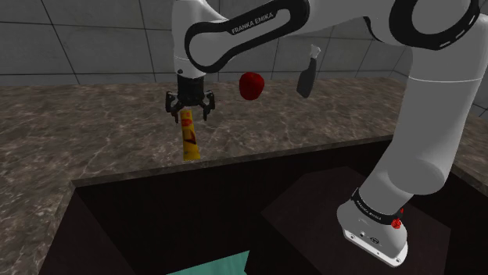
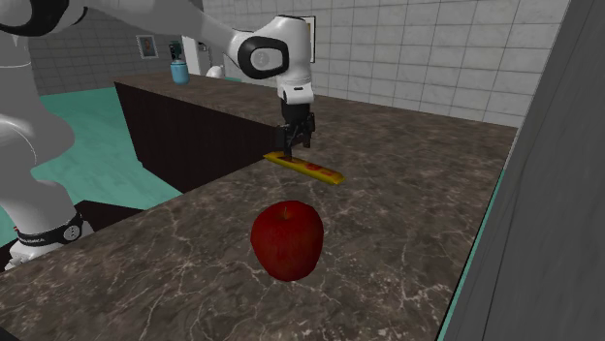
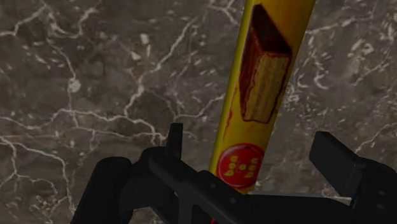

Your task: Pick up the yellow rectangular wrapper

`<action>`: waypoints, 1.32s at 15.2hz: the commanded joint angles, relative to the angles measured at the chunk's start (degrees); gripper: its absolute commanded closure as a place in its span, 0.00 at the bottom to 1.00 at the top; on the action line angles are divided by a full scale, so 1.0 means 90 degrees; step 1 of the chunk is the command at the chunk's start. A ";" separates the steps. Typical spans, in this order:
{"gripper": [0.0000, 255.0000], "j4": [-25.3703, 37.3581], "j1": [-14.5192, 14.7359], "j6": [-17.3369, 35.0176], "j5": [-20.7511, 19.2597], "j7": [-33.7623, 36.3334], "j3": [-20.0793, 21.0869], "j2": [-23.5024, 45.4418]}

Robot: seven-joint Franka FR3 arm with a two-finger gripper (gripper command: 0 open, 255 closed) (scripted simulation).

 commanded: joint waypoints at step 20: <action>1.00 -0.0021 0.0143 0.0559 -0.0245 0.0251 -0.0100 0.0560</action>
